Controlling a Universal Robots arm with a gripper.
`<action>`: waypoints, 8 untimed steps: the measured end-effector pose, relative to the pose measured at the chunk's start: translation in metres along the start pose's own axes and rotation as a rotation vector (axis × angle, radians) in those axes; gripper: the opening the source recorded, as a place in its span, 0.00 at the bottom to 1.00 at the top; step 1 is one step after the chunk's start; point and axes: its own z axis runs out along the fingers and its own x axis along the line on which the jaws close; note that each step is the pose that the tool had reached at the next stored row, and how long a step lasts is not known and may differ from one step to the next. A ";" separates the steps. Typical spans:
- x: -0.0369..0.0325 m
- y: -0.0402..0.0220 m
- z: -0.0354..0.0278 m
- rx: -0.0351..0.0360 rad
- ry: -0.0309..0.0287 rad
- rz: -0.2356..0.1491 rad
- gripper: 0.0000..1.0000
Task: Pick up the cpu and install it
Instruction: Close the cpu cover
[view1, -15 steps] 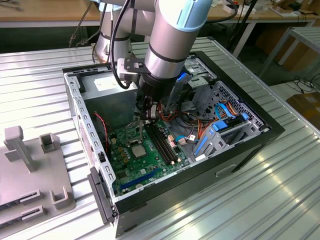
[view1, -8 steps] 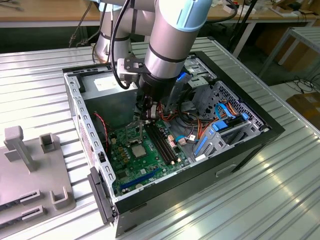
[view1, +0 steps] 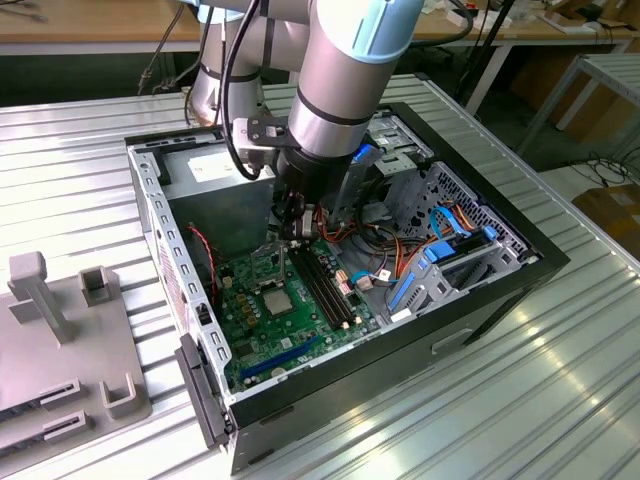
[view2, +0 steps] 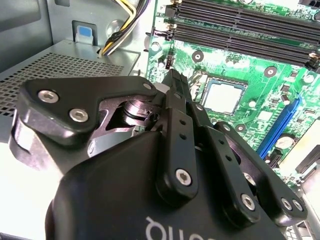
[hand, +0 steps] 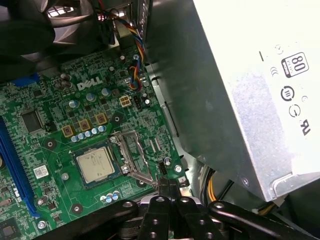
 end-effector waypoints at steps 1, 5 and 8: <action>0.0000 0.0000 0.0001 -0.0007 0.0003 -0.008 0.11; 0.0000 0.0000 0.0000 -0.0025 0.0015 -0.031 0.11; 0.0000 0.0000 0.0000 -0.0029 0.0018 -0.035 0.11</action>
